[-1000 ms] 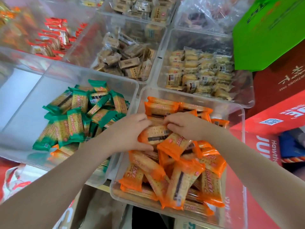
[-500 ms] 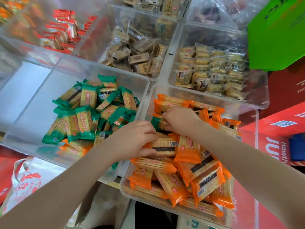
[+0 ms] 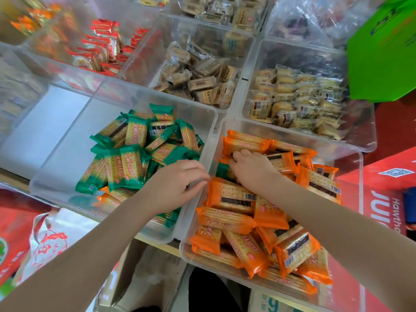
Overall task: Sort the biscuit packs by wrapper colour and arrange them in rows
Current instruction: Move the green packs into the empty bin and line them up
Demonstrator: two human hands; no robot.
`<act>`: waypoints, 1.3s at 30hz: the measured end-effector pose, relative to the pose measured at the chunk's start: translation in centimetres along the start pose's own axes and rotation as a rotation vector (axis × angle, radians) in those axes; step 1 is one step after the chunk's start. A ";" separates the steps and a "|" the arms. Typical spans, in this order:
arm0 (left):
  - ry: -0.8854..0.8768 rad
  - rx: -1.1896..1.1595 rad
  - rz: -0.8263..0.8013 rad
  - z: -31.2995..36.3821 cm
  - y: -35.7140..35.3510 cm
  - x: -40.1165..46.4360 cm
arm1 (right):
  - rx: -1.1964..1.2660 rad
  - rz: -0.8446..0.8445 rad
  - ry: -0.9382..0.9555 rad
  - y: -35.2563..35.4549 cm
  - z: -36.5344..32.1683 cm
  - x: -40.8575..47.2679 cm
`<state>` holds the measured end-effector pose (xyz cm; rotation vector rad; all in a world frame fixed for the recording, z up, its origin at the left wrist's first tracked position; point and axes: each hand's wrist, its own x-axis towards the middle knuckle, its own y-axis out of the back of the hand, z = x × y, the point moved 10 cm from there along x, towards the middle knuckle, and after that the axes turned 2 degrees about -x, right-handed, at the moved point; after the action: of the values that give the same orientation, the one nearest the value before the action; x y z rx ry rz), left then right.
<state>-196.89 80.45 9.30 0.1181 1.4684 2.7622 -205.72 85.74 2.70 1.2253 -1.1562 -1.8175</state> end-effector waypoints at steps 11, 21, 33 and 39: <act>0.093 -0.059 0.105 -0.4 2.0 -0.8 | 0.124 -0.023 -0.058 0.4 0.7 -0.7; 0.388 -0.395 0.295 -2.1 4.0 -0.8 | 1.143 0.352 -0.295 8.4 6.4 -5.8; 0.554 -0.232 0.325 -8.3 8.1 -9.7 | 1.173 0.278 -0.203 10.4 -6.9 0.9; 0.590 0.167 -0.007 -16.8 8.7 -13.5 | 0.932 0.117 -0.079 8.4 -13.3 2.6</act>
<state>-184.38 61.11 6.30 -0.7609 1.7903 2.7935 -193.81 76.03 7.15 1.5098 -2.1930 -1.2373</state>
